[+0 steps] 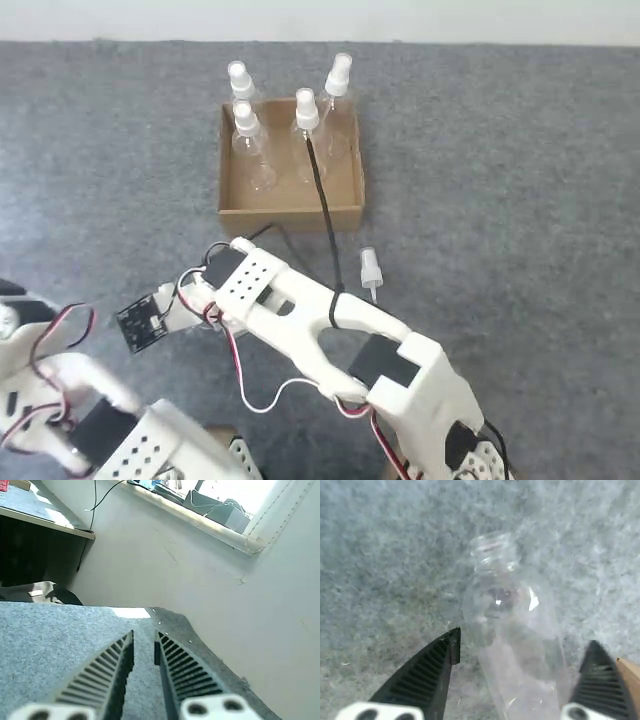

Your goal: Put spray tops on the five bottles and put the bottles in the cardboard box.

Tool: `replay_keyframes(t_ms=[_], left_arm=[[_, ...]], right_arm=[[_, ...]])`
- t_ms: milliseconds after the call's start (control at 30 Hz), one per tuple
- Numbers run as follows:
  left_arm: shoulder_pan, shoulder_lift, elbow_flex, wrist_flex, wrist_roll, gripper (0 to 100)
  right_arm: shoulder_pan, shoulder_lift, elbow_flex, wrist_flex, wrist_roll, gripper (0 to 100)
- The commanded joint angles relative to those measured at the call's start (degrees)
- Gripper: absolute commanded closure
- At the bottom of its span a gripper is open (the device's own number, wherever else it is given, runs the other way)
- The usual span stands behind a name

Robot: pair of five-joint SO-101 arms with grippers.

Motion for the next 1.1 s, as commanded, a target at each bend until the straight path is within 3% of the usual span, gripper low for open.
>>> replay_keyframes(t_ms=[0, 167, 500, 767, 1067], left_arm=[[0.4, -0.7, -2.2, -1.8, 0.5, 94], [0.4, -0.7, -2.2, -1.8, 0.5, 94], [0.4, -0.7, -1.7, -1.8, 0.5, 93], [6.2, -0.7, 4.7, -10.3, 0.5, 93], [14.9, -0.7, 6.5, -10.6, 0.5, 93]], right_arm=[[0.9, -1.7, -3.5, 0.8, 0.6, 80.6], [1.5, -1.9, -3.6, 0.8, 0.4, 94.9], [4.0, -1.9, -9.4, 7.7, -3.4, 95.4], [6.2, -2.0, -12.9, 13.3, -3.4, 95.4], [9.3, -1.9, -17.8, 15.7, -6.2, 95.4]])
